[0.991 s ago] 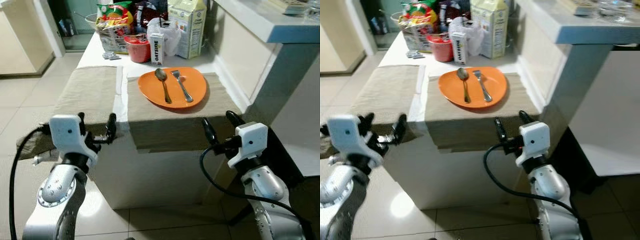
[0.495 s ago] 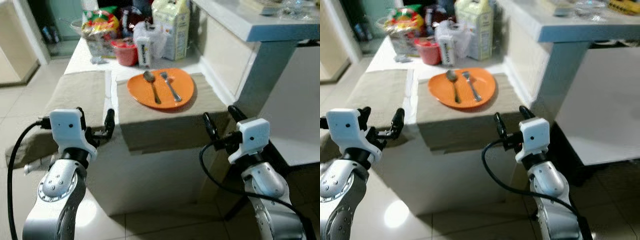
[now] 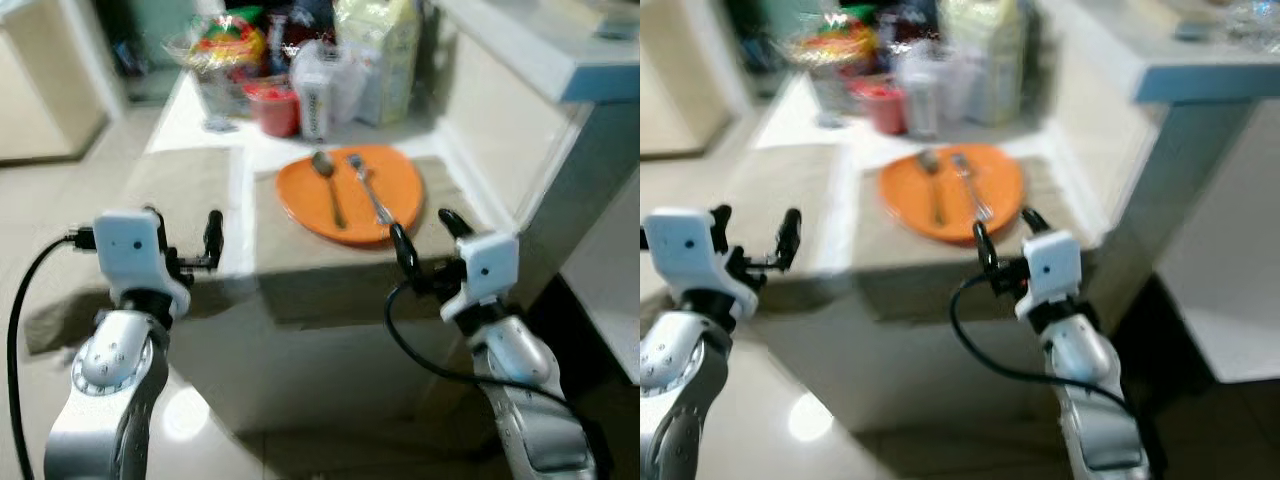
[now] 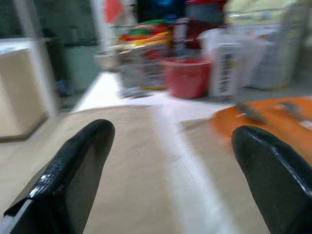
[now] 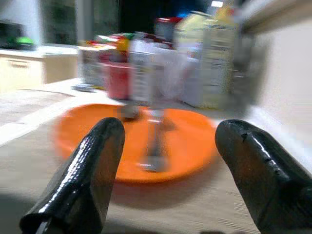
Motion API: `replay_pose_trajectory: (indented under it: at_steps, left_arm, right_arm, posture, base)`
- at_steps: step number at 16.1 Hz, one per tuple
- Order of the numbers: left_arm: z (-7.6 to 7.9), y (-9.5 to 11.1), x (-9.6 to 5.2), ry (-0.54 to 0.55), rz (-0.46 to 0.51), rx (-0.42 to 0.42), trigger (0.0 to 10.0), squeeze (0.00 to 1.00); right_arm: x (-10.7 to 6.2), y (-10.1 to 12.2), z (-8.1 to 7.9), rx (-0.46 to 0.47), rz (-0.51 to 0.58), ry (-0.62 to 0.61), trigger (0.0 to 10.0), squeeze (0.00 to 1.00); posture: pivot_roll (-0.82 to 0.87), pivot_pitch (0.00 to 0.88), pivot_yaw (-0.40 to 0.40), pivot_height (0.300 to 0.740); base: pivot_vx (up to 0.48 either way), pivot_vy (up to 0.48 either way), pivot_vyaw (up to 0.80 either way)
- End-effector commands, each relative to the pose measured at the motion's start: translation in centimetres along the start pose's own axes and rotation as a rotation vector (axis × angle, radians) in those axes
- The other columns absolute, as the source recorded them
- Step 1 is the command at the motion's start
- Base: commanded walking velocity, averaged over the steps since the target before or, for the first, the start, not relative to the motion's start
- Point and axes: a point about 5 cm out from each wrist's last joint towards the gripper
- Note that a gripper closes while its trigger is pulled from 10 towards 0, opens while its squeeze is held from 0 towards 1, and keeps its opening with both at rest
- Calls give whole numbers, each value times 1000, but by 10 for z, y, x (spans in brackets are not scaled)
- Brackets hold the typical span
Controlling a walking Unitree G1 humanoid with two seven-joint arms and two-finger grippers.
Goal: Setting the table
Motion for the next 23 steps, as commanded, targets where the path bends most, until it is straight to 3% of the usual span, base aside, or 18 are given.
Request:
replay_pose_trajectory:
  at_steps: [1, 3, 8, 10, 12, 18, 21, 23]
  left_arm:
    - [5, 2, 0, -19, 5, -4, 10000, 0]
    - [7, 8, 2, -35, 31, 5, 10000, 0]
    - [6, 6, 6, -43, 20, 8, 10000, 0]
    - [5, 6, 7, -37, 13, 0, 10000, 0]
    - [6, 6, 10, -43, 12, 5, 10000, 0]
    - [2, 11, 11, -59, 3, 34, 10000, 0]
    - [0, 10, 10, -46, -6, 36, 10000, 0]
    - [2, 11, 10, -51, -3, 42, 10000, 0]
  right_arm:
    - [0, -2, 4, -12, -13, -10, 10000, 0]
    - [5, 5, 2, -15, 8, -11, 10000, 0]
    - [41, 39, -11, 17, 91, -8, 10000, 0]
    - [55, 40, -8, 56, 72, -35, 10000, 0]
    - [80, 32, -12, 113, 11, -101, 10000, 0]
    - [150, 32, -5, 75, -98, -207, 10000, 0]
    - [165, 32, -7, 65, -145, -199, 10000, 0]
    - [177, 38, -13, 142, -177, -190, 10000, 0]
  posture:
    - [-106, 0, 60, 740]
    - [-104, 0, 59, 740]
    - [-104, 0, 65, 740]
    - [-104, 0, 65, 740]
    - [-99, 0, 78, 740]
    - [-48, 0, 90, 740]
    - [-29, 0, 82, 740]
    - [-15, 0, 57, 740]
  base:
    - [401, 262, 0]
    - [202, 129, 0]
    - [0, 0, 0]
    - [0, 0, 0]
    - [0, 0, 0]
    - [0, 0, 0]
    - [0, 0, 0]
    - [0, 0, 0]
Point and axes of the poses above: a point about 5 cm out from each wrist's last joint towards the gripper, its own x axis pointing out of the wrist towards the gripper, its own y axis along the axis of the wrist's last joint, z = x × y, and after that the axes turned 5 degrees about x, right-handed
